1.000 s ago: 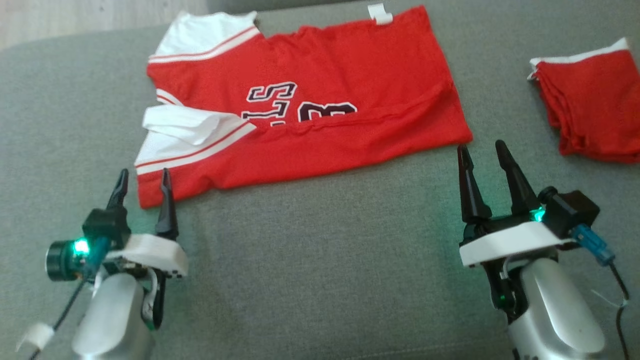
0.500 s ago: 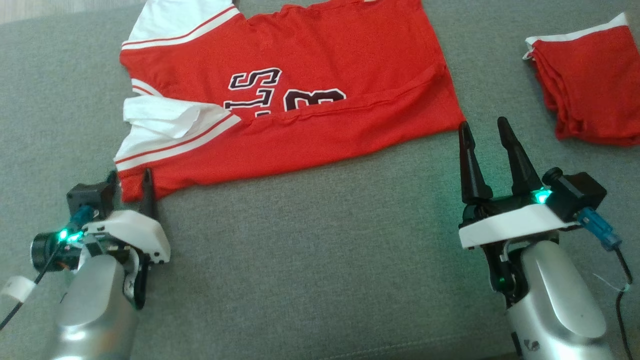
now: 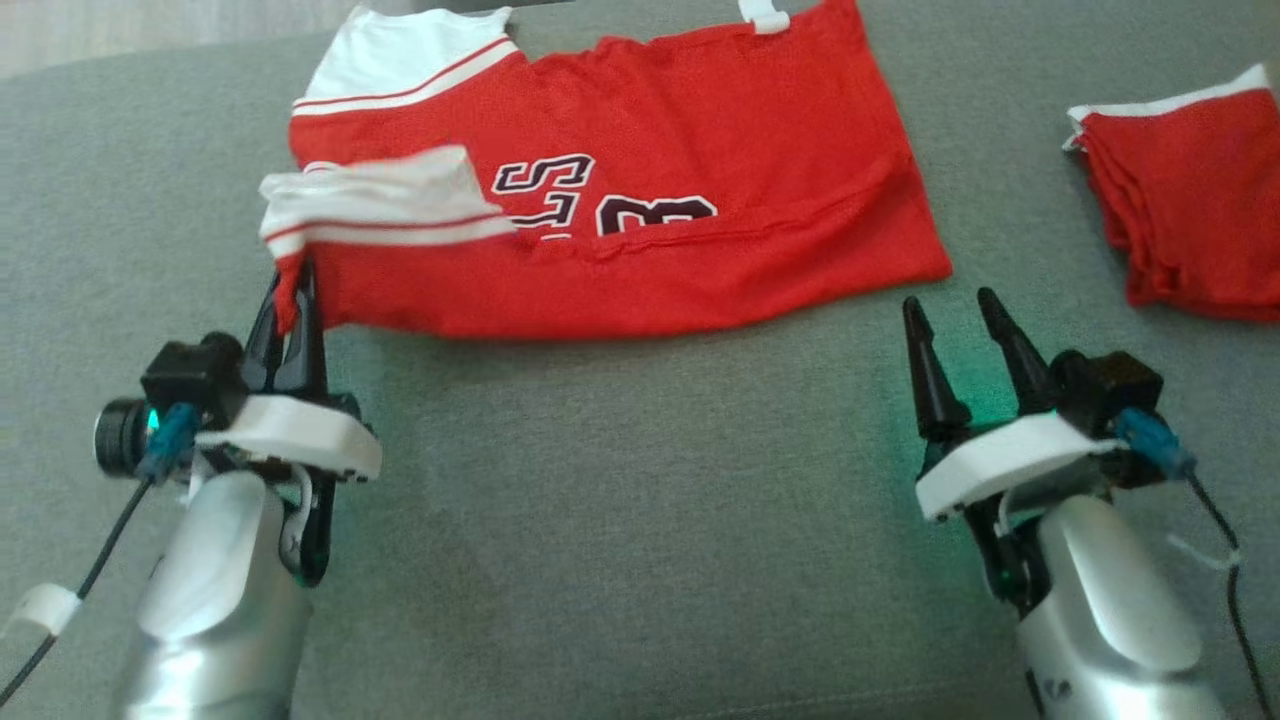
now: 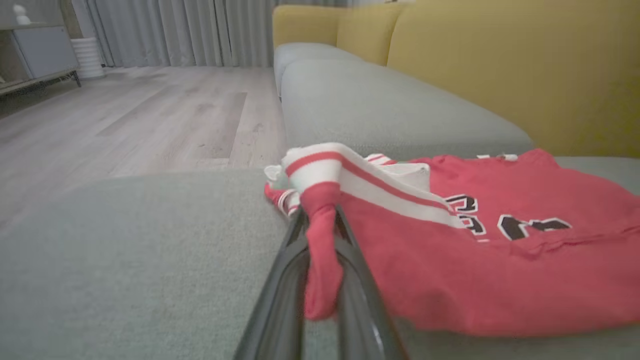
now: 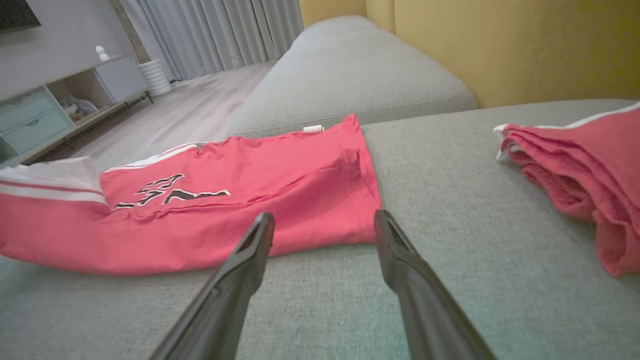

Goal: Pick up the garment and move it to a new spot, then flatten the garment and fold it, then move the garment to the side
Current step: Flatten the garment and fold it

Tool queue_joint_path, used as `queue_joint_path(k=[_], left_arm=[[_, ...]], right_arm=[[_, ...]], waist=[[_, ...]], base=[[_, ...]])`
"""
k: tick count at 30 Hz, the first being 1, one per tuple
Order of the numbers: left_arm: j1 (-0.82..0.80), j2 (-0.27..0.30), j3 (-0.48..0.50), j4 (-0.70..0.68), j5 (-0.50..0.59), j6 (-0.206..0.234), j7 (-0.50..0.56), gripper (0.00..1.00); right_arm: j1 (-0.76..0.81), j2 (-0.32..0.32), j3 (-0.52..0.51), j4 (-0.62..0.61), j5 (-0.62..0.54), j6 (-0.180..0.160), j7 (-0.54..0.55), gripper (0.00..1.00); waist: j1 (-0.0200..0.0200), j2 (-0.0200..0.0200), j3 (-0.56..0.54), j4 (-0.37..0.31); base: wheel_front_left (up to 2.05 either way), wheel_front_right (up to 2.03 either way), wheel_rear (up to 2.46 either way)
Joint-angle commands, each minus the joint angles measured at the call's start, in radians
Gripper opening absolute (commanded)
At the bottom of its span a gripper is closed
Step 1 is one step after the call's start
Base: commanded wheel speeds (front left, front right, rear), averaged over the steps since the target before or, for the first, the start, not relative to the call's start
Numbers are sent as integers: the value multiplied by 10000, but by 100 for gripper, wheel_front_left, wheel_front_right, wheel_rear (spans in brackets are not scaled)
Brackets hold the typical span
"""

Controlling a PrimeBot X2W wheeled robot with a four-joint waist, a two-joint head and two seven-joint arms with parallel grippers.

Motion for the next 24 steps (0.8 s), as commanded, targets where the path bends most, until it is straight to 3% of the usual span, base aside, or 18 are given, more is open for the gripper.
queue_joint_path(k=[1, 8, 17, 24], left_arm=[[-109, 266, 296, -414, 73, -39, -113, 0], [337, 92, 187, -1632, 426, -76, -132, 0], [382, -87, -133, -1650, 512, -266, -134, 0], [262, -221, -333, -1747, 571, -368, -135, 0]], right_arm=[[-595, 56, 122, -265, -111, -9, 65, 100], [-1464, 56, -660, 525, -1186, -9, 1035, 100], [-2574, 56, -1604, 2088, -1935, -9, 2076, 100], [-3098, 57, -2390, 3234, -3423, -9, 2622, 100]], waist=[[0, 0, -27, 80], [0, 0, 55, 410], [0, 0, 154, 790], [0, 0, 317, 1027]], base=[[0, 0, 0], [0, 0, 0], [0, 0, 0], [0, 0, 0]])
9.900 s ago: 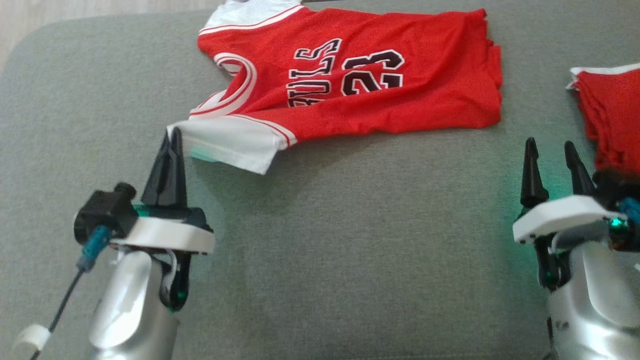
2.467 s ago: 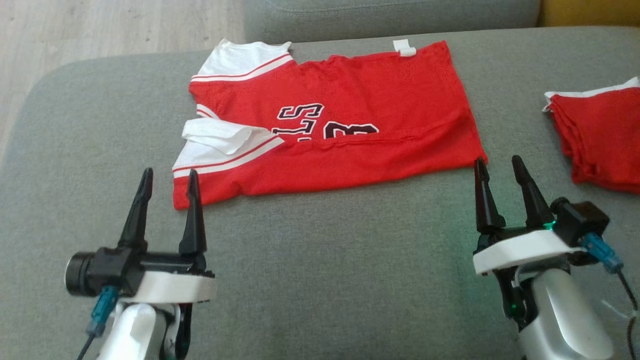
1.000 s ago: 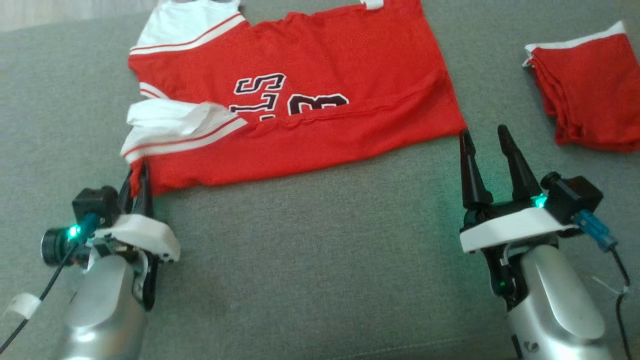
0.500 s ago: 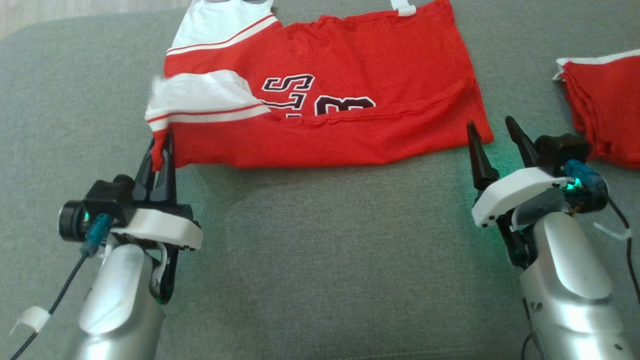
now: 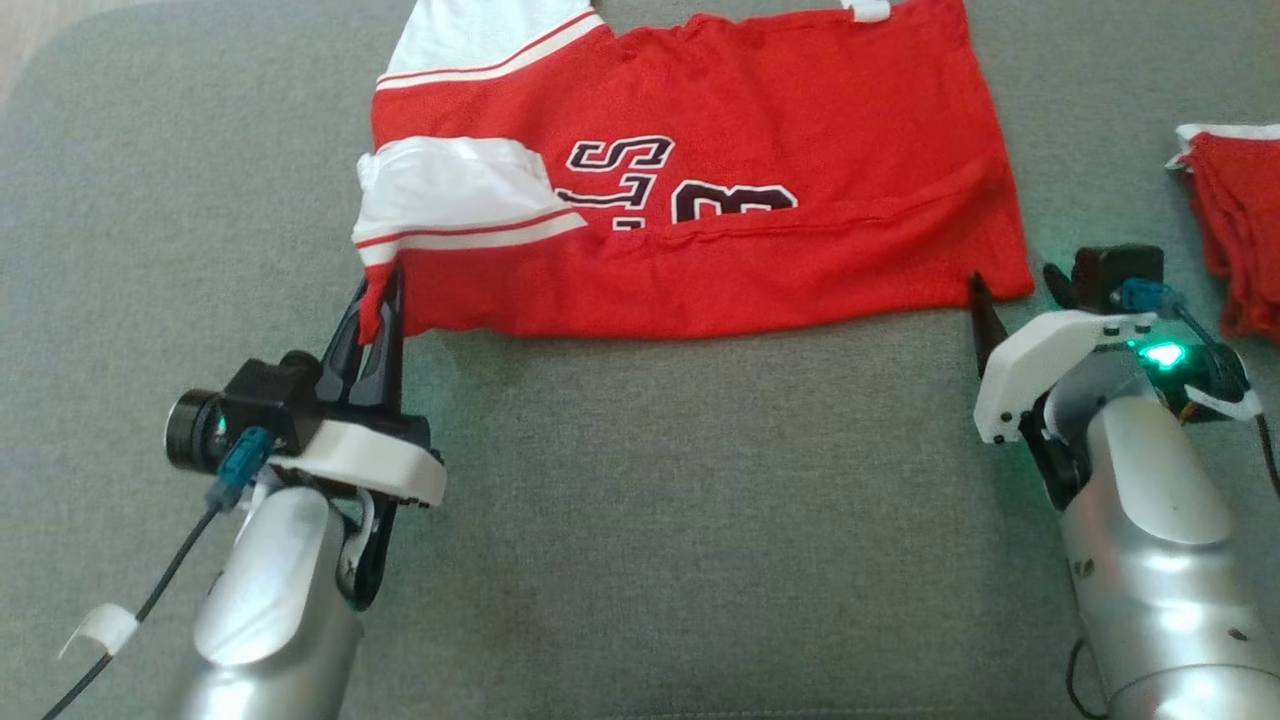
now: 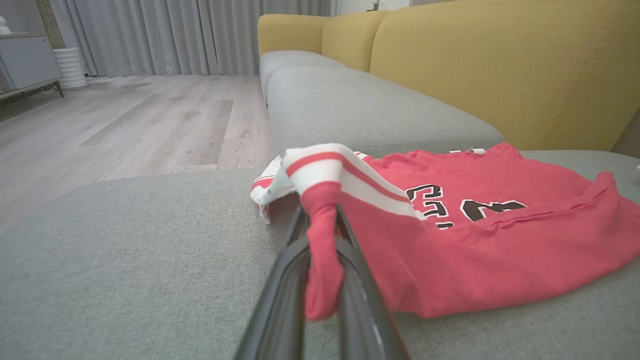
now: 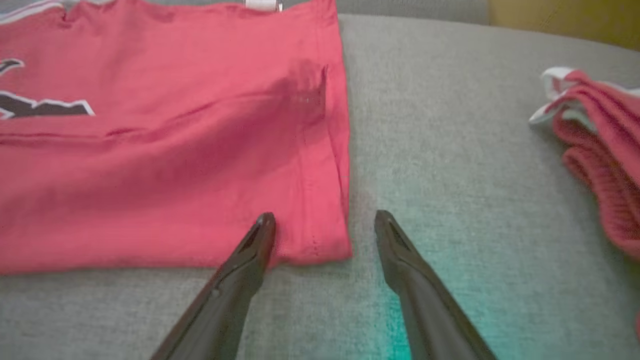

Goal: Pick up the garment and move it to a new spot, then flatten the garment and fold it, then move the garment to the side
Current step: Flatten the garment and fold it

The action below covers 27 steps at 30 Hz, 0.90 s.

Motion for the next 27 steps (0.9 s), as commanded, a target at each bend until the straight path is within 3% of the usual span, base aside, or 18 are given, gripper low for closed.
queue_joint_path(k=[1, 3, 4, 5, 6, 19, 27], left_arm=[[-400, 111, 270, -408, 58, -44, -119, 0], [-432, 76, 238, -440, 67, -63, -119, 0], [-437, 70, 234, -455, 66, -73, -119, 0], [-435, 74, 237, -466, 64, -84, -119, 0], [-434, 80, 240, -468, 65, -92, -119, 0], [289, 488, 214, 416, 78, -51, 144, 0], [1611, 1078, -334, 349, 288, -235, 903, 0]], right_arm=[[-333, 43, 27, 9, -297, -9, 145, 100], [-419, 43, 15, 330, -493, -9, 315, 100], [-454, 43, 38, 482, -561, -9, 399, 84], [-488, 43, 91, 626, -620, -9, 466, 38], [-527, 43, 144, 744, -615, -9, 478, 3], [27, 43, -241, 896, -844, -9, -264, 0], [1363, 43, 355, 249, 311, -9, 179, 0]], waist=[[0, 0, 72, 88], [0, 0, 116, 151], [0, 0, 129, 171], [0, 0, 139, 188], [0, 0, 143, 202], [0, 0, -1008, -89], [0, 0, -1935, -449]], base=[[0, 0, 0], [0, 0, 0], [0, 0, 0], [0, 0, 0], [0, 0, 0], [0, 0, 0], [0, 0, 0]])
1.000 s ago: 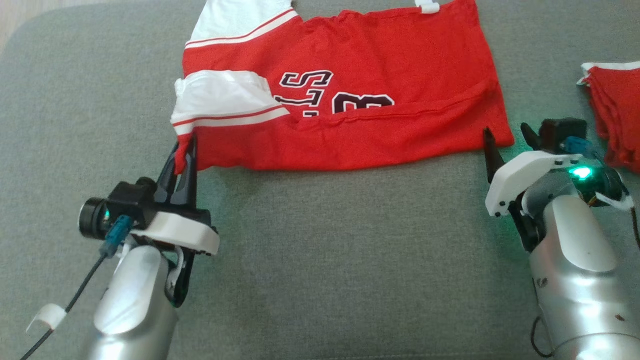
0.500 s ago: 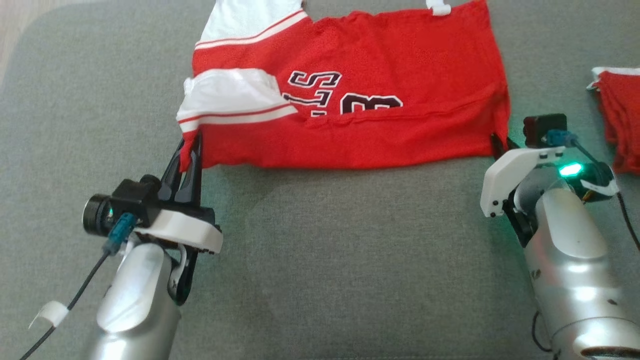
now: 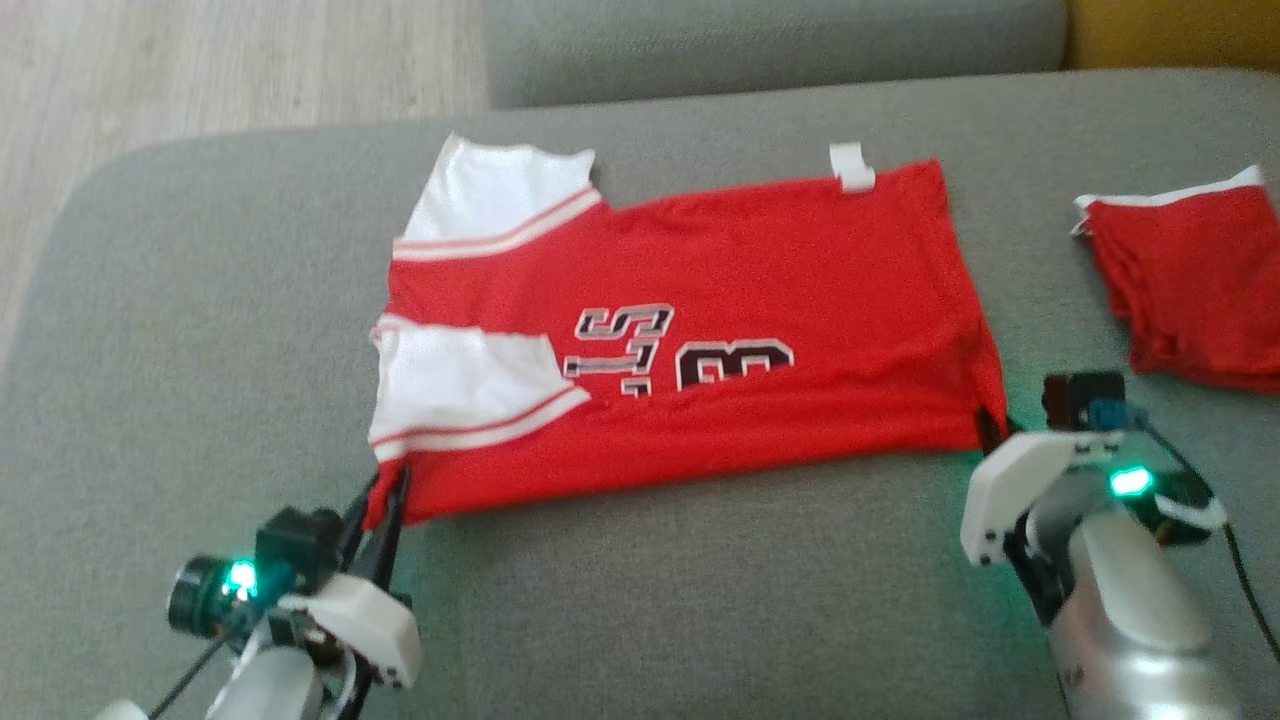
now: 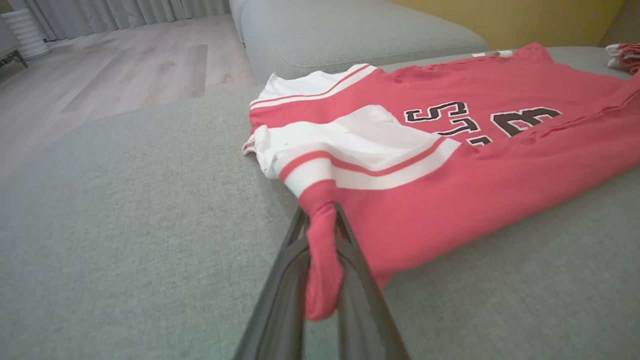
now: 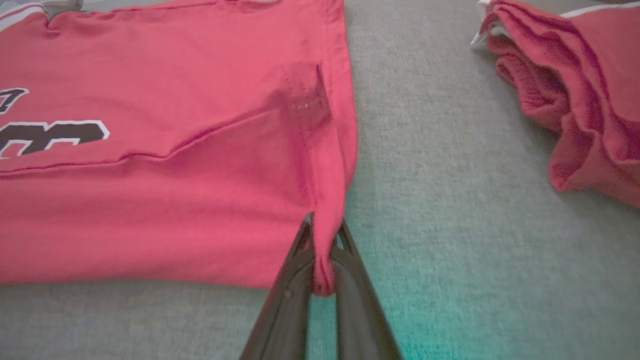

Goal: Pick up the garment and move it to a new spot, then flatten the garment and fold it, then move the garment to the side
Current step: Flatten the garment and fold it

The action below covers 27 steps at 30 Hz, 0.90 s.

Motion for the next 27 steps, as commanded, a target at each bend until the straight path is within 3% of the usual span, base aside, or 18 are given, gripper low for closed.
queue_joint_path(k=[1, 9, 15, 16, 17, 19, 20, 27], left_arm=[[-177, 348, 304, -401, 81, 10, 20, 0], [777, 634, 108, -1416, -85, -38, 701, 0], [1025, 546, -1, -1862, -255, 26, 1107, 0], [1026, 509, 16, -1894, -287, 79, 1118, 0], [1009, 477, 39, -1909, -312, 130, 1093, 2], [946, 397, 103, -1916, -349, 262, 950, 71], [906, 351, 132, -1913, -365, 324, 853, 100], [524, -137, 666, -2015, -851, 640, -403, 100]], right_arm=[[39, 9, 244, -464, 66, -9, 74, 0], [1771, 9, 371, -2810, 733, -9, 1223, 0], [2489, 9, 569, -4077, 1385, -9, 1665, 0], [2552, 9, 601, -4226, 1453, -9, 1611, 41], [2603, 9, 629, -4348, 1543, -9, 1548, 100], [2652, 9, 630, -4552, 1677, -9, 1324, 100], [2644, 9, 580, -4659, 1687, -9, 1108, 100], [2494, 9, 791, -5155, 2370, -9, -1326, 100]], waist=[[1, -1, -264, -139], [1, -1, -635, -186], [1, -1, -539, -223], [1, -1, -514, -230], [1, -1, -486, -236], [1, -1, -430, -260], [1, -1, -400, -276], [1, -1, -138, -399]], base=[[0, 0, 0], [0, 0, 0], [0, 0, 0], [0, 0, 0], [0, 0, 0], [0, 0, 0], [0, 0, 0], [0, 0, 0]])
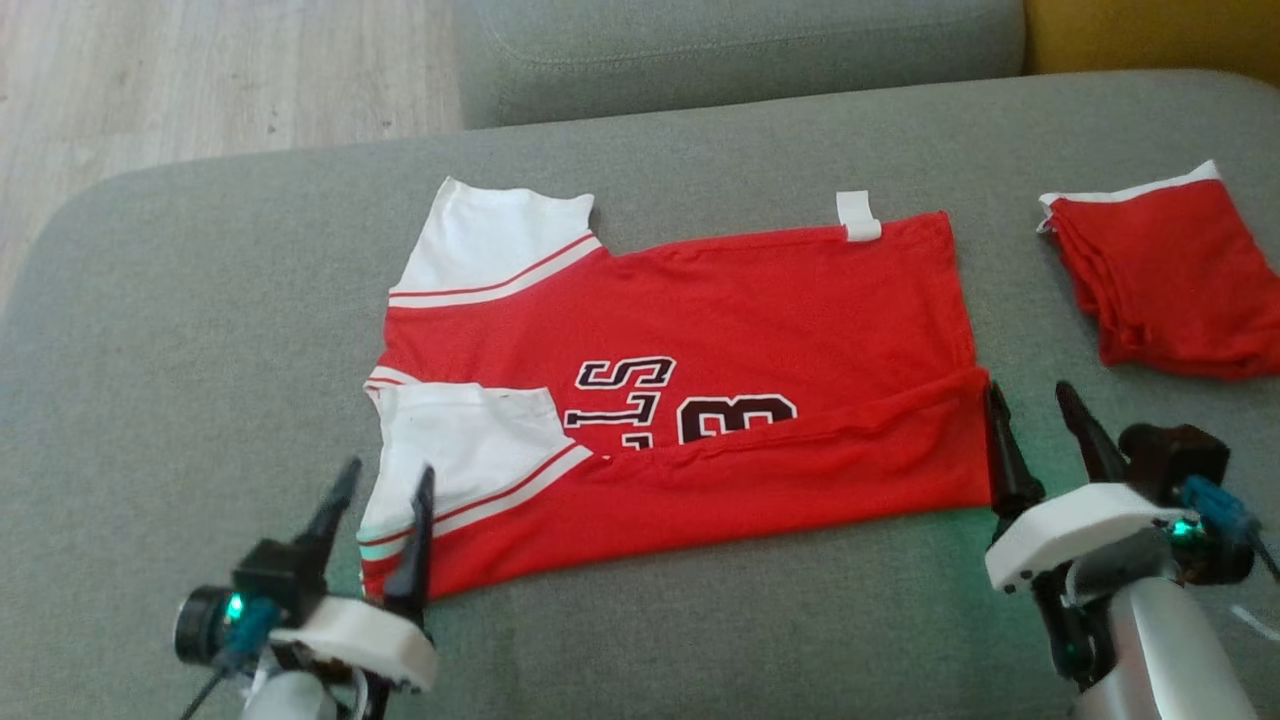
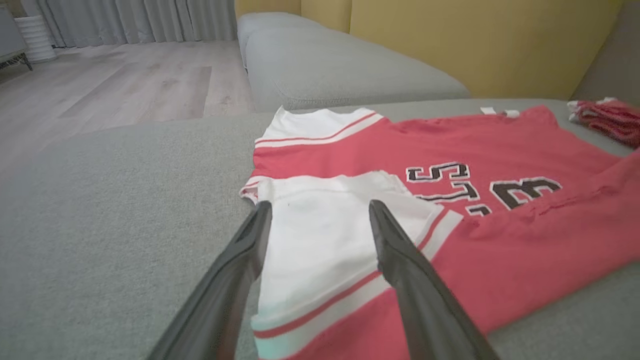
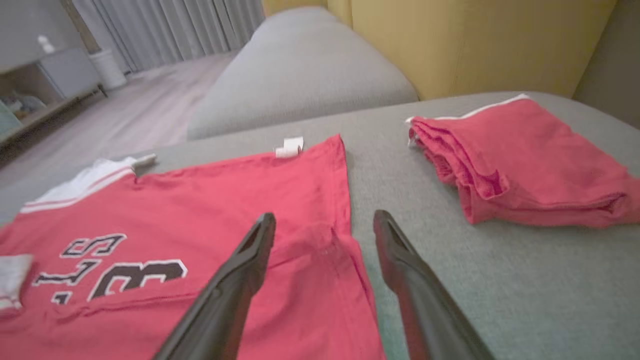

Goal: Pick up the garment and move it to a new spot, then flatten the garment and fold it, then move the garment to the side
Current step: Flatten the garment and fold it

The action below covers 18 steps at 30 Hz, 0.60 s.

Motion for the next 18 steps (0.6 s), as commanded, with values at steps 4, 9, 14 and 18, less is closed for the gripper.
queue_joint_path(k=[4, 9, 14, 18], left_arm=[[-1124, -38, 798, -589, -190, 38, -751, 100], [-1902, 37, 981, -1223, 45, -191, -897, 100], [-2680, 319, 1003, -1412, 283, -421, -905, 100], [-3859, 899, 694, -1018, 467, -742, -457, 100]], right_arm=[[-488, -26, 698, -422, 254, -9, -1409, 100], [-796, -26, 1064, -405, 434, -9, -2078, 100], [-1124, -26, 1354, -450, 559, -9, -2326, 100], [-1481, -26, 1474, -604, 710, -9, -2504, 100]], waist=[[0, 0, 306, -194], [0, 0, 739, -457], [0, 0, 1217, -753], [0, 0, 1825, -1014]], base=[[0, 0, 0], [0, 0, 0], [0, 0, 0], [0, 0, 0]])
